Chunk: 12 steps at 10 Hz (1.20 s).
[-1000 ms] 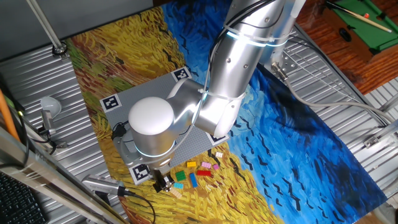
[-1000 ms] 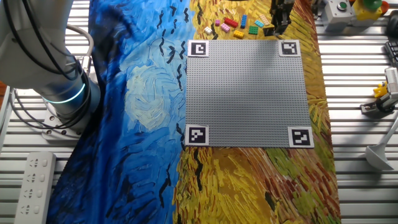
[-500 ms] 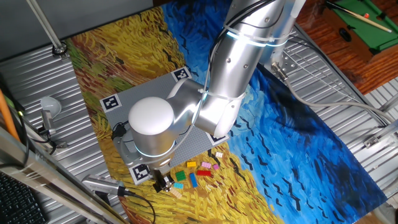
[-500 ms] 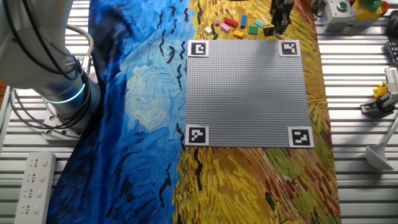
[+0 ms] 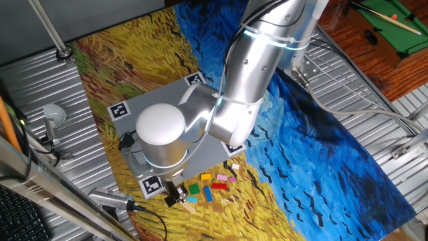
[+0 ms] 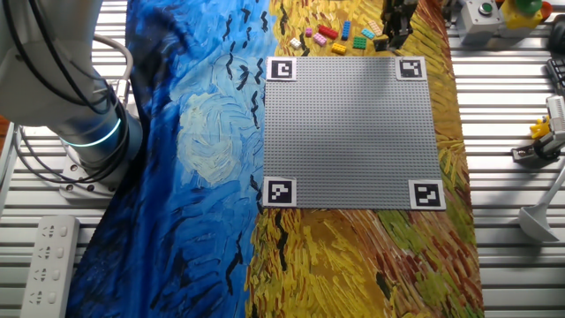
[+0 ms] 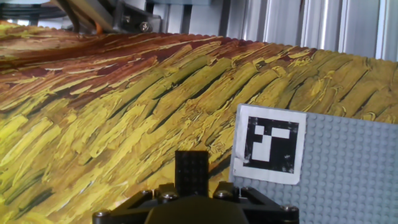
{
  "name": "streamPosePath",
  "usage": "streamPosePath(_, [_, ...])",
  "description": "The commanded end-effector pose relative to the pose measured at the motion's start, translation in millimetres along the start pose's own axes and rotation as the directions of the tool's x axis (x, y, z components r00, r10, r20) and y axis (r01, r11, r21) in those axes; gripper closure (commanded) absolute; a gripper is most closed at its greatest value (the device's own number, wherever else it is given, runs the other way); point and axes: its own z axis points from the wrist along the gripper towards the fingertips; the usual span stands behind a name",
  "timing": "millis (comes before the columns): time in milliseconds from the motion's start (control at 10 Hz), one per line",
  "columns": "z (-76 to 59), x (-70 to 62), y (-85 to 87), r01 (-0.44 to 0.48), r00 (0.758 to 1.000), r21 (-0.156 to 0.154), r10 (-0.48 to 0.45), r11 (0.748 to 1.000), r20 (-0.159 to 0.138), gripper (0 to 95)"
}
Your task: Stack small Lego blocks randomly, one at a time
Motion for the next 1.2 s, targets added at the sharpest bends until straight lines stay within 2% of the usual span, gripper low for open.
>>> streamPosePath(100, [0.8,-0.6,2.0,-0.007,1.0,-0.001,0.007,1.0,0.004,57.0])
streamPosePath(1200, [15.8,-2.3,5.8,-0.014,1.0,0.005,0.014,1.0,0.012,57.0])
